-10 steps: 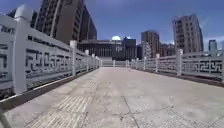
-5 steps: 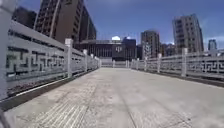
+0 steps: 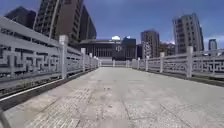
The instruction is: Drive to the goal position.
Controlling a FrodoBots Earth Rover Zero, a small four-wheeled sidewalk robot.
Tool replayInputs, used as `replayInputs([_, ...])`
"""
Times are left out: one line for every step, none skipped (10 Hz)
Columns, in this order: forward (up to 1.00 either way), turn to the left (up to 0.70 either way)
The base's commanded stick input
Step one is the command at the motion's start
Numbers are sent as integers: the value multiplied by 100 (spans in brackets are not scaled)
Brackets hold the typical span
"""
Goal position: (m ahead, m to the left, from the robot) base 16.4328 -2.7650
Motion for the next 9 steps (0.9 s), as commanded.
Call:
replayInputs([70, 0])
replayInputs([70, 0])
replayInputs([70, 0])
replayInputs([70, 0])
replayInputs([70, 0])
replayInputs([70, 0])
replayInputs([70, 0])
replayInputs([70, 0])
replayInputs([70, 0])
